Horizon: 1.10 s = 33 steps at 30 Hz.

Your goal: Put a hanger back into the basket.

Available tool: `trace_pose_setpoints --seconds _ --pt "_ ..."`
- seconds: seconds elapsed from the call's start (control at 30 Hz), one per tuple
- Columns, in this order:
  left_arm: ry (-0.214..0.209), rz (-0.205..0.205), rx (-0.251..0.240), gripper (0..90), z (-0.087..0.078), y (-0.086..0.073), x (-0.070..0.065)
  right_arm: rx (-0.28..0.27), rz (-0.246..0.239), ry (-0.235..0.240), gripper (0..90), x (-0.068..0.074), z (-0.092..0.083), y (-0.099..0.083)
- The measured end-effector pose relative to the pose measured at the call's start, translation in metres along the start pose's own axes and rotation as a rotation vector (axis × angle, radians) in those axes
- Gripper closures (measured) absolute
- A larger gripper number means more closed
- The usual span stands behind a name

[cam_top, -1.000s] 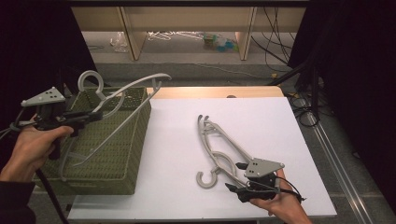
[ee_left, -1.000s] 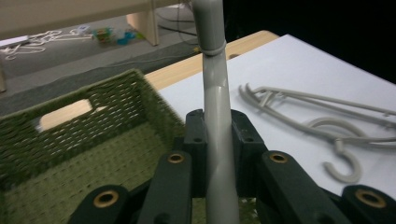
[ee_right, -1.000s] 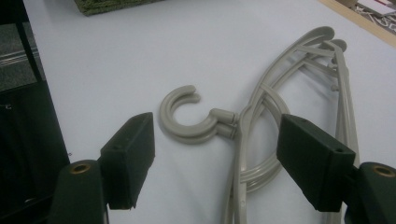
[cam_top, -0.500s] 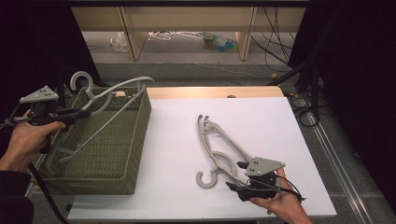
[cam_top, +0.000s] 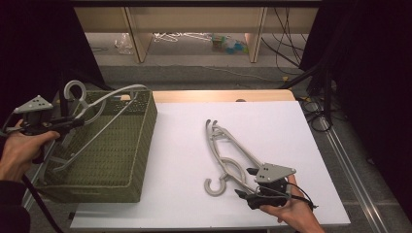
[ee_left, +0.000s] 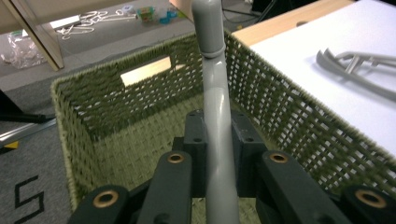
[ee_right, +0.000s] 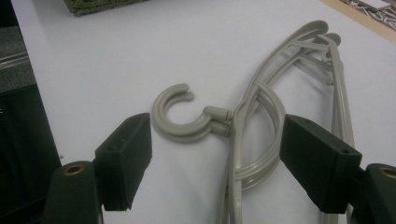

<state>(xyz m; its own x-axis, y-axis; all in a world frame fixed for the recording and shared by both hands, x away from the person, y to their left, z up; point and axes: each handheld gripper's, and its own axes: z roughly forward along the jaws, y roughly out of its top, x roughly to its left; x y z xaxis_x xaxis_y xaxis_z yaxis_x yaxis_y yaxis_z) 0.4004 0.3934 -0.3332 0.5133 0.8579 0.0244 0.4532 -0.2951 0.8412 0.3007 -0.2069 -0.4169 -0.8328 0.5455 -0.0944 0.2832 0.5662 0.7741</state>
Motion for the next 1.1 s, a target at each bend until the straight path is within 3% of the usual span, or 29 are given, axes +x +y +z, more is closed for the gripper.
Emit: trace_pose_setpoints --seconds 0.17,0.27,0.3,0.5,0.63,0.7,0.73,0.77,0.8,0.83,0.87,0.93,1.03,1.07,1.1 --pt "-0.004 -0.016 -0.001 78.8 0.004 -0.005 0.002 0.0 0.006 -0.001 26.3 0.0 0.001 0.0" --pt "-0.009 0.002 0.018 78.8 0.007 -0.003 0.001 -0.001 0.005 0.001 26.3 0.0 0.001 -0.001" --pt "-0.011 -0.012 0.021 78.8 0.009 -0.004 0.0 -0.001 0.005 0.0 26.3 0.0 0.001 -0.001" --pt "-0.021 0.039 0.07 78.7 0.021 -0.006 -0.001 0.002 0.003 0.001 26.4 -0.001 0.0 -0.001" --pt "-0.03 0.032 0.079 78.7 0.033 -0.012 0.001 0.006 0.004 0.003 26.4 -0.001 0.0 -0.001" --pt "-0.032 0.065 0.096 78.7 0.038 -0.015 0.003 0.004 0.004 0.004 26.4 -0.001 0.0 -0.001" --pt "-0.034 0.046 0.102 78.7 0.041 -0.018 0.002 0.006 0.008 0.005 26.3 -0.001 0.0 -0.001" --pt "-0.037 0.075 0.113 78.7 0.044 -0.019 0.004 0.006 0.005 0.001 26.3 -0.002 0.0 -0.001" --pt "-0.028 0.025 0.123 78.7 0.046 -0.022 0.0 0.01 0.009 0.001 26.3 -0.001 0.0 -0.001" --pt "-0.021 0.003 0.14 78.7 0.048 -0.024 -0.002 0.009 0.011 0.003 26.4 -0.001 0.001 -0.001" --pt "-0.021 0.023 0.177 78.6 0.049 -0.025 -0.001 0.006 0.005 0.004 26.4 -0.002 0.001 -0.001" --pt "-0.018 0.029 0.179 78.6 0.053 -0.028 0.001 0.006 0.005 0.005 26.3 -0.002 0.001 -0.001" --pt "-0.007 0.001 0.181 78.2 0.055 -0.03 0.004 0.005 0.006 0.008 26.3 -0.001 0.001 -0.001" --pt "-0.003 0.012 0.176 77.9 0.056 -0.031 0.006 0.004 0.005 0.006 26.3 -0.001 0.001 -0.001" --pt "-0.006 0.049 0.176 77.7 0.057 -0.032 0.01 0.005 0.005 0.007 26.3 -0.002 0.001 -0.001"
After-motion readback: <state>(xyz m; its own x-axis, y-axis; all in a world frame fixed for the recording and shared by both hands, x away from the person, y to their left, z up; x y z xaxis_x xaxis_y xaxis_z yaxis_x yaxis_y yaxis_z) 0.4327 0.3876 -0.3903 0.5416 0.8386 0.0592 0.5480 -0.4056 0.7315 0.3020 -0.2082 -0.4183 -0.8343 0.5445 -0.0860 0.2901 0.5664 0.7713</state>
